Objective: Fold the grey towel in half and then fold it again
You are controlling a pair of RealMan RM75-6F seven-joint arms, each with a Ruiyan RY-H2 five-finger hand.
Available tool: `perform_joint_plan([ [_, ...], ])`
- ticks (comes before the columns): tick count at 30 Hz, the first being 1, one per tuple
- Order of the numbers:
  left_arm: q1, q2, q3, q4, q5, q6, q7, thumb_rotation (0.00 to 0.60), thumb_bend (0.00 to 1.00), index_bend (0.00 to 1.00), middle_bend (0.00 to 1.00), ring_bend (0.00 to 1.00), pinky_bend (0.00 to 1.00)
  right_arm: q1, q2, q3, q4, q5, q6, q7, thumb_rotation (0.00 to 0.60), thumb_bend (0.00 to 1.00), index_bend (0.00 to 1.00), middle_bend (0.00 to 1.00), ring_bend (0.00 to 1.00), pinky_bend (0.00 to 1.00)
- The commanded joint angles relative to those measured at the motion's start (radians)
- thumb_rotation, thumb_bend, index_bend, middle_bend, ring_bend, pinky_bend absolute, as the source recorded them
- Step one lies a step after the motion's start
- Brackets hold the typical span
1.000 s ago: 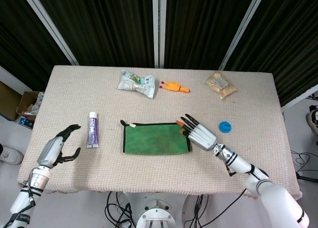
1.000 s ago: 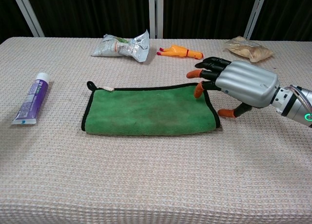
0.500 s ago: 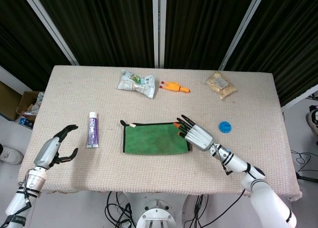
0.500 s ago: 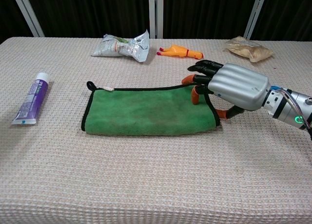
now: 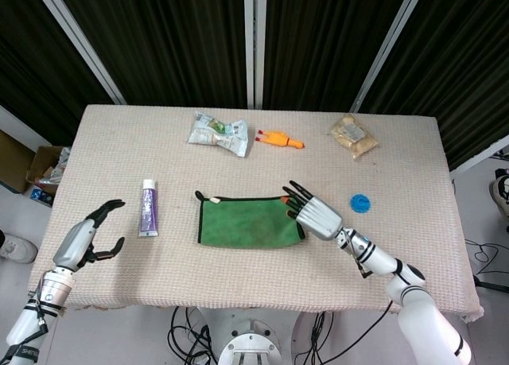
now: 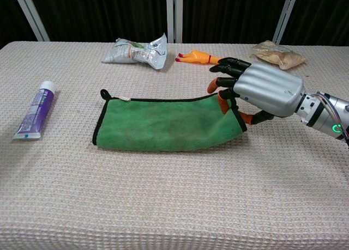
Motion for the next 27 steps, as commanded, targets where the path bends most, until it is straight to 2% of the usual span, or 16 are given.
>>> perform_joint_plan([
  [1,0.001,0.007,-0.001,-0.004,0.001,0.002,0.002,0.600,0.40,0.14,0.08,0.12,0.13,-0.010,0.030,-0.002,0.005,0.002,0.045,-0.006,0.600,0.41,0.76,0.27,0.07,0.00],
  [8,0.012,0.028,0.001,-0.013,0.015,0.017,0.005,0.600,0.40,0.14,0.08,0.12,0.13,-0.026,0.162,-0.010,-0.019,-0.005,0.177,-0.050,0.600,0.41,0.77,0.28,0.07,0.00],
  [13,0.016,0.037,0.005,-0.010,0.031,0.021,-0.009,0.600,0.40,0.14,0.08,0.12,0.13,0.019,0.212,-0.041,-0.064,-0.044,0.190,-0.118,0.600,0.42,0.78,0.29,0.07,0.00],
  [19,0.026,0.033,0.010,0.010,0.043,0.032,-0.042,0.600,0.40,0.14,0.08,0.12,0.13,0.123,0.194,-0.045,-0.149,-0.070,0.113,-0.199,0.600,0.42,0.77,0.29,0.07,0.00],
  [27,0.038,0.030,0.018,0.037,0.066,0.048,-0.079,0.600,0.40,0.14,0.08,0.12,0.13,0.273,0.117,-0.006,-0.222,-0.074,0.001,-0.264,0.600,0.42,0.77,0.29,0.07,0.00],
])
